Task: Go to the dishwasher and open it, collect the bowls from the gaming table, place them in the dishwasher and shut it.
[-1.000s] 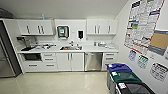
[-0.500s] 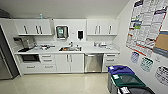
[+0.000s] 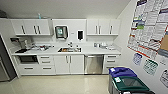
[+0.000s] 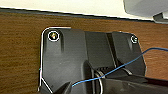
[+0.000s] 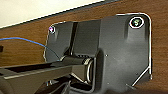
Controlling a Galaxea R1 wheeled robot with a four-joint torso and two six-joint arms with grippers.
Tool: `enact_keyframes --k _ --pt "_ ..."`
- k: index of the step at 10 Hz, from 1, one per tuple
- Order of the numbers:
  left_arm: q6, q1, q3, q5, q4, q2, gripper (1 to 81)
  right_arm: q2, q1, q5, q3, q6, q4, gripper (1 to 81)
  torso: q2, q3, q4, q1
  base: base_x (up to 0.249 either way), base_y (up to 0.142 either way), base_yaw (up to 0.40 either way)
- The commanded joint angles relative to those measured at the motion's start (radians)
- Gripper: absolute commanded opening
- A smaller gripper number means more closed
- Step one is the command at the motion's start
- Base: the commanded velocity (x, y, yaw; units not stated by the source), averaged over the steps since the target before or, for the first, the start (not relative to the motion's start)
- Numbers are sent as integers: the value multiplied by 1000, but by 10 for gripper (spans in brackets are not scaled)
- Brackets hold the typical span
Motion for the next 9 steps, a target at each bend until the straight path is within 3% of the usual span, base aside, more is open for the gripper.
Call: enact_keyframes --k 1,9 --pt "-5 -54 7 47 4 -15 811 -24 58 -54 12 0 -4 811 0 0 0 0 151 0 0" --pt "-5 -54 7 47 6 -15 811 -24 58 -54 12 0 -4 811 0 0 0 0 142 0 0"
